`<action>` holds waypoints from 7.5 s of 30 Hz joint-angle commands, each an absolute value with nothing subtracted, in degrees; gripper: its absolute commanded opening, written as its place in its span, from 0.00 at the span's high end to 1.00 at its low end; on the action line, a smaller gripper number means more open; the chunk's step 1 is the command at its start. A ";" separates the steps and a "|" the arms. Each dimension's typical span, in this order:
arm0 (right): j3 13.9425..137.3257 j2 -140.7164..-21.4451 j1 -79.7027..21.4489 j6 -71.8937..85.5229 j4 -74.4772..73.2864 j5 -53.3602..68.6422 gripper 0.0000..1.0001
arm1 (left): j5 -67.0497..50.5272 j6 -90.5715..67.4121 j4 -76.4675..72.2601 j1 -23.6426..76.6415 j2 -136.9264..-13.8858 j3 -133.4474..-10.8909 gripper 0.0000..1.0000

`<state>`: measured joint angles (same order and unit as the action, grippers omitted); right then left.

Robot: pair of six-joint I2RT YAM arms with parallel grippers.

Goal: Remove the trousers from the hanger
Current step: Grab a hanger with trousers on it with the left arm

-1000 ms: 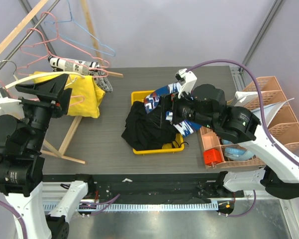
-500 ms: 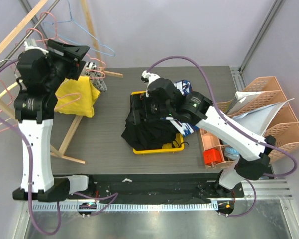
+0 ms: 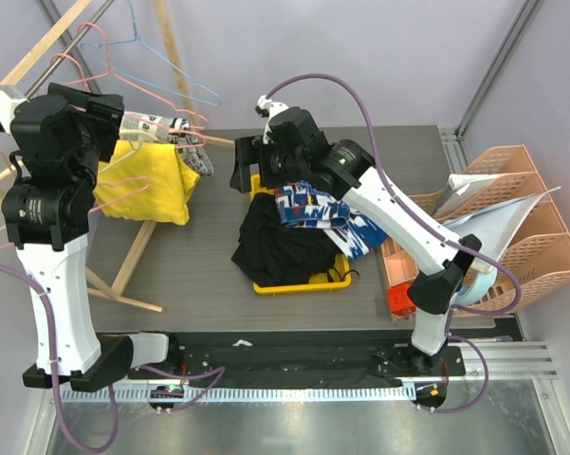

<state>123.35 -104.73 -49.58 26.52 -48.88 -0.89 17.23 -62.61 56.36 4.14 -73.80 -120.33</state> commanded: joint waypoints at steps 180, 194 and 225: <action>139.30 -129.55 -43.59 33.40 4.39 33.48 0.67 | 22.86 -61.96 56.43 6.59 -84.73 -119.62 0.36; 138.78 -129.90 -44.30 37.88 8.26 38.58 0.99 | 21.62 -63.90 50.80 6.42 -86.92 -117.25 0.44; 143.52 -131.57 -45.26 36.82 1.85 36.48 0.99 | 21.71 -48.17 30.15 9.58 -69.70 -97.91 1.00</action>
